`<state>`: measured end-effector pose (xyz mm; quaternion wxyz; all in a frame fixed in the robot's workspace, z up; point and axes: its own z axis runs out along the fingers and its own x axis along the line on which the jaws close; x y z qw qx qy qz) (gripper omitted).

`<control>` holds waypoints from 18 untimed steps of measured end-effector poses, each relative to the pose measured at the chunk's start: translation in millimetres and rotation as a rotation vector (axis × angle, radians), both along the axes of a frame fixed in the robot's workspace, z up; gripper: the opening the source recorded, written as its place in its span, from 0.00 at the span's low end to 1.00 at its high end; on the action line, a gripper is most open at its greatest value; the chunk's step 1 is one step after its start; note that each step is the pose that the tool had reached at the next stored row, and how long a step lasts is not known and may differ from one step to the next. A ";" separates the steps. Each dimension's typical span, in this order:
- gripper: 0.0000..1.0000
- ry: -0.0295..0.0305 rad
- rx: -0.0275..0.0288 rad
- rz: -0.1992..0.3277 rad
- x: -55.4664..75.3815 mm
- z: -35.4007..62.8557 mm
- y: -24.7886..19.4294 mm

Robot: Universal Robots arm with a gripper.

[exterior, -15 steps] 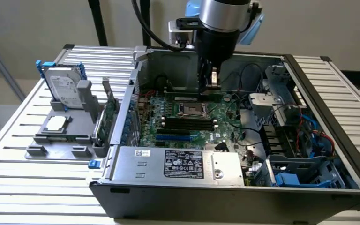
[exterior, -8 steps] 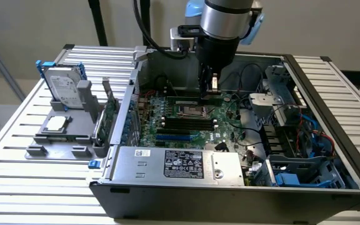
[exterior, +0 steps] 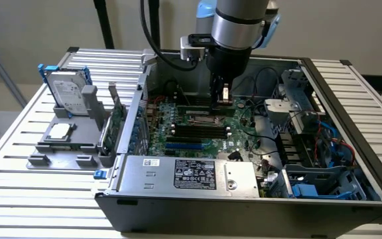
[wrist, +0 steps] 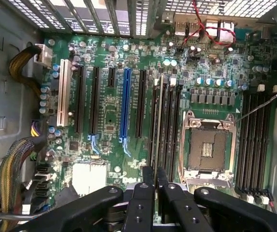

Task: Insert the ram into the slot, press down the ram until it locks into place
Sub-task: 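Insert the ram into the slot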

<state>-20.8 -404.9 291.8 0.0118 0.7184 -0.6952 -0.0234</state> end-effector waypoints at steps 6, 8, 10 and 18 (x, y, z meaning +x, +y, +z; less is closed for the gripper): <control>0.13 0.0000 0.0001 -0.017 -0.1 -11.0 1.4; 0.13 0.0000 0.0000 -0.017 -0.6 -14.6 1.4; 0.13 0.0000 0.0000 -0.017 -1.1 -18.2 1.4; 0.13 0.0011 0.0001 -0.011 -1.2 -32.7 1.4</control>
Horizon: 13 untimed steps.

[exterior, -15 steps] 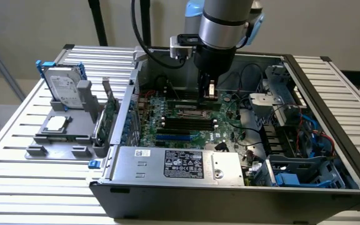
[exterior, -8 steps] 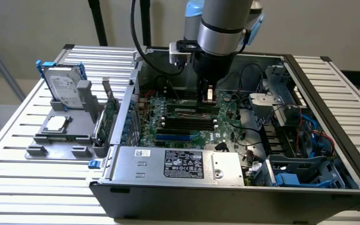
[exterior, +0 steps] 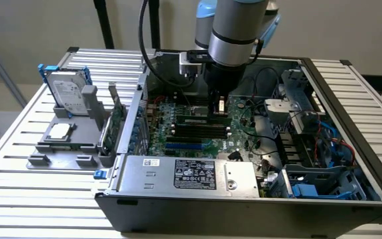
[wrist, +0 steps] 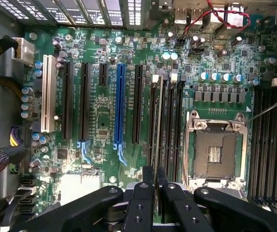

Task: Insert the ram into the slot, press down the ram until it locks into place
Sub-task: 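Insert the ram into the slot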

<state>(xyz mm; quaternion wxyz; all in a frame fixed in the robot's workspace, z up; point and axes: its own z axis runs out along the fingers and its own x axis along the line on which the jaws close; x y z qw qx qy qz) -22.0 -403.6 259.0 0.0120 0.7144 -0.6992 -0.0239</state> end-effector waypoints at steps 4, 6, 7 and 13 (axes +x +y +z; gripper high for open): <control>0.13 0.0025 0.0001 0.004 0.0 -6.5 0.0; 0.13 0.0042 0.0000 0.006 -0.1 -9.2 0.0; 0.13 0.0052 -0.0002 0.007 -0.1 -10.5 0.0; 0.13 0.0107 -0.0001 0.013 -0.3 -18.2 0.0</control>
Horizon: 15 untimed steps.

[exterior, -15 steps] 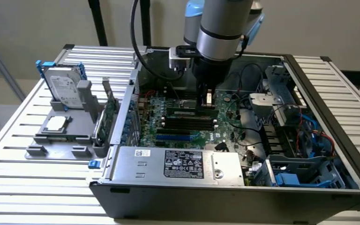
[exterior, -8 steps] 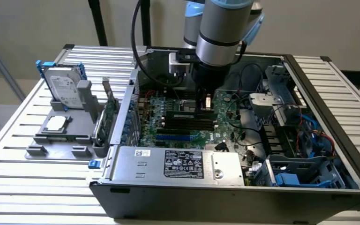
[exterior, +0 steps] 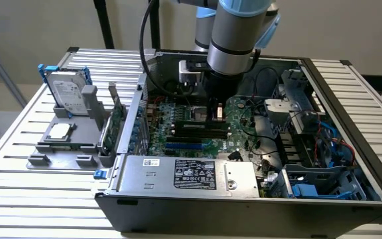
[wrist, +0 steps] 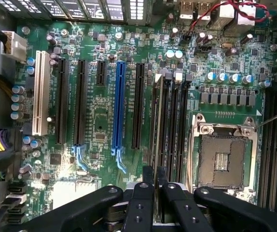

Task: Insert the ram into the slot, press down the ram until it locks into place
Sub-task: 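Insert the ram into the slot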

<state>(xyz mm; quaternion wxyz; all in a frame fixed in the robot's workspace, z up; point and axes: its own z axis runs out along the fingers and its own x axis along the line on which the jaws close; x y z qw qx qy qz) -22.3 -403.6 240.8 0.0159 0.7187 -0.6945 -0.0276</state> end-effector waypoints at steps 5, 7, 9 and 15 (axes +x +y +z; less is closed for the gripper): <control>0.13 0.0011 -0.0003 0.002 0.0 -2.4 0.0; 0.13 0.0010 -0.0003 0.002 0.0 -2.6 0.0; 0.13 0.0008 0.0000 0.002 0.1 -3.3 0.1; 0.13 0.0010 -0.0006 0.011 0.0 -5.1 0.3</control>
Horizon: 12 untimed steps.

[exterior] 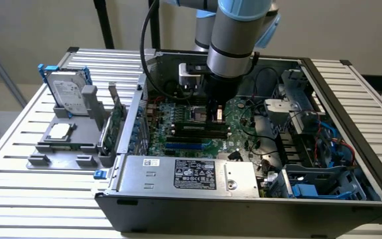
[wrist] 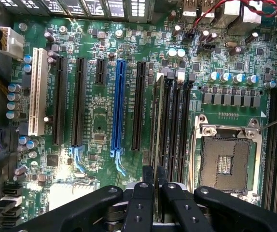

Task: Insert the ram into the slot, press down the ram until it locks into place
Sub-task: 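Insert the ram into the slot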

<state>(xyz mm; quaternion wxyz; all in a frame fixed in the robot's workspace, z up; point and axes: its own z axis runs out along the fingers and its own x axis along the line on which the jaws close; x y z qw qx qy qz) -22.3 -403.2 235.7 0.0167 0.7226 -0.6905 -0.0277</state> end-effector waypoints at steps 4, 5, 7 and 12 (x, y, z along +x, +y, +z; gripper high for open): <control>0.13 -0.0001 0.0002 0.003 0.0 -1.3 0.1; 0.13 -0.0001 0.0005 0.003 0.0 -1.7 0.0; 0.13 0.0000 0.0021 0.003 -0.1 -2.4 0.0; 0.13 -0.0001 0.0130 0.004 0.0 -3.9 0.1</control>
